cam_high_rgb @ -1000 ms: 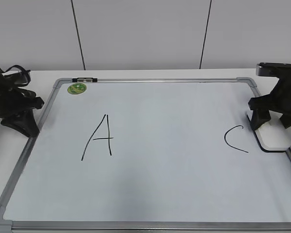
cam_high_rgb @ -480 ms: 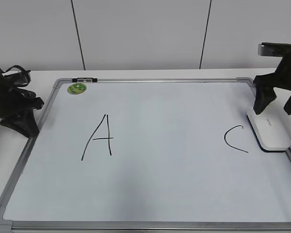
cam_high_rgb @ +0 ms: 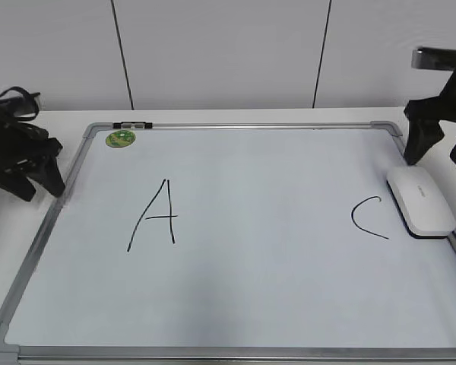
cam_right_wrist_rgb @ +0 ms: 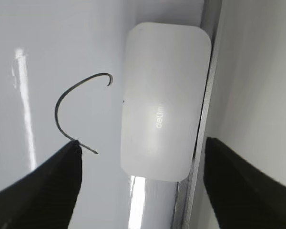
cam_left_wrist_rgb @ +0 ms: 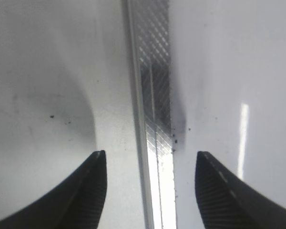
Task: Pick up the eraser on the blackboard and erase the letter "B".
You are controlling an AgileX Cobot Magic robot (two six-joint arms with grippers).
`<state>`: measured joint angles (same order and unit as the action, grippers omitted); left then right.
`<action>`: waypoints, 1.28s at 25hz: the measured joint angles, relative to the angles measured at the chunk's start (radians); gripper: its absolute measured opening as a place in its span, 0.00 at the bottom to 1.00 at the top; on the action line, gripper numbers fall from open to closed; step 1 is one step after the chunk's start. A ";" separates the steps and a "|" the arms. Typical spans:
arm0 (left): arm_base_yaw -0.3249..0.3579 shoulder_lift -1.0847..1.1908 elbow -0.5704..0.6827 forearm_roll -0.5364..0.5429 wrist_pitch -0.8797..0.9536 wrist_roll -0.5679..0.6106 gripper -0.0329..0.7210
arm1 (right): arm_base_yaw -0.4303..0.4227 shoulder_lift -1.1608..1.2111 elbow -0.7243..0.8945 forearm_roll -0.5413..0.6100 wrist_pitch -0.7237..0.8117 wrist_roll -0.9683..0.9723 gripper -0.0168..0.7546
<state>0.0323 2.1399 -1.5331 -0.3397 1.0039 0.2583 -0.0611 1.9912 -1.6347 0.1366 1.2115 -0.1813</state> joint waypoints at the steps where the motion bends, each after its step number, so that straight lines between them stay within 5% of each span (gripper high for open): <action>1: 0.000 -0.023 0.000 0.000 0.005 0.000 0.62 | 0.000 -0.018 0.000 0.002 0.002 0.000 0.78; 10: 0.000 -0.248 0.000 0.002 0.168 -0.019 0.63 | 0.000 -0.227 0.022 0.034 0.008 -0.002 0.78; 18: -0.006 -0.588 0.063 0.042 0.219 -0.101 0.63 | 0.000 -0.582 0.195 0.041 0.024 -0.002 0.77; 32: -0.012 -1.327 0.477 0.053 0.249 -0.173 0.62 | 0.003 -1.155 0.392 0.042 0.048 0.032 0.77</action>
<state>0.0205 0.8126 -1.0559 -0.2866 1.2525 0.0857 -0.0577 0.8359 -1.2426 0.1783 1.2591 -0.1496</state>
